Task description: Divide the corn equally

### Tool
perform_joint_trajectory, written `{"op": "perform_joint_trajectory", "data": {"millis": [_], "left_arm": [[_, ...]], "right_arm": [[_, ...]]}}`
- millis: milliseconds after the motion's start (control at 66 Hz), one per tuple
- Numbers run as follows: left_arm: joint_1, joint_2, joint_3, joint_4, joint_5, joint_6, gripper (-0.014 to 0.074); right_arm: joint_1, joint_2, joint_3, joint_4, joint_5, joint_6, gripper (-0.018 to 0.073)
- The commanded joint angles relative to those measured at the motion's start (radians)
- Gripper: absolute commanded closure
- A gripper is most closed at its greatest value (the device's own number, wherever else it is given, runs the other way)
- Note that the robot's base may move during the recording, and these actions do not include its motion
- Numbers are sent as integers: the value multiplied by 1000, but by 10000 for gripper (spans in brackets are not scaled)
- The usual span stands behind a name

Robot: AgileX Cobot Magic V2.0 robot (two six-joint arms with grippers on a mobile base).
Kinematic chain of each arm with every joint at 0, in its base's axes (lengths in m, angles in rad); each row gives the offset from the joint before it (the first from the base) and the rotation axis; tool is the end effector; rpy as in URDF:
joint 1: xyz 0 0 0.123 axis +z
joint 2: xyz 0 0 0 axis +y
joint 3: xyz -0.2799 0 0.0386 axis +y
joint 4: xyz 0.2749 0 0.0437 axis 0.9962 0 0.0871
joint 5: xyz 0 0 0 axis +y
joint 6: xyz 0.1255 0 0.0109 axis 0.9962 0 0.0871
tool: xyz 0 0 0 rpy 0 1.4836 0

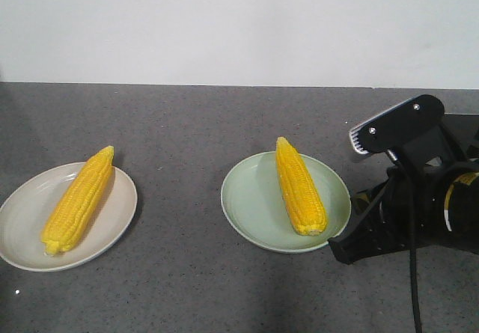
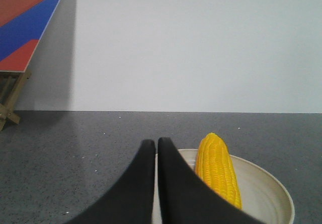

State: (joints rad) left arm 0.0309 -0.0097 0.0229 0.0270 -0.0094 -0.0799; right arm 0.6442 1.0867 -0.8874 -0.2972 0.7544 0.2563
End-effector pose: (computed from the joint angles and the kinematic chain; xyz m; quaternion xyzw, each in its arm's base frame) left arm 0.1207 0.0037 0.2094 -0.0283 0.6764 -0.0082 0.7359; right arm 0.2262 0.1383 0.2848 -0.2440 0.8981 0.0293 0.3647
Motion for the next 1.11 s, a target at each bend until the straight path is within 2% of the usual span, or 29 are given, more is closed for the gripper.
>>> {"op": "perform_joint_trajectory", "data": {"millis": [0, 576, 652, 818, 909, 1091], "left_arm": [[-1, -16, 13, -9, -78, -10, 603], [-1, -16, 13, -9, -78, -10, 603], [-1, -16, 13, -9, -78, -10, 603], [-1, -16, 13, -9, -78, -10, 603], [-1, -16, 13, -9, -78, -10, 603], [-1, -16, 13, -9, -78, -10, 603]], "right_arm": [[-2, -19, -25, -22, -44, -2, 569], [-18, -62, -25, -45, -50, -3, 569], [-76, -91, -25, -20, -70, -2, 568], [-275, -165, -25, 118, -115, -3, 564], [-354, -227, -6, 160, -136, -24, 562], [-498, -423, 188, 206, -303, -100, 561]]}}
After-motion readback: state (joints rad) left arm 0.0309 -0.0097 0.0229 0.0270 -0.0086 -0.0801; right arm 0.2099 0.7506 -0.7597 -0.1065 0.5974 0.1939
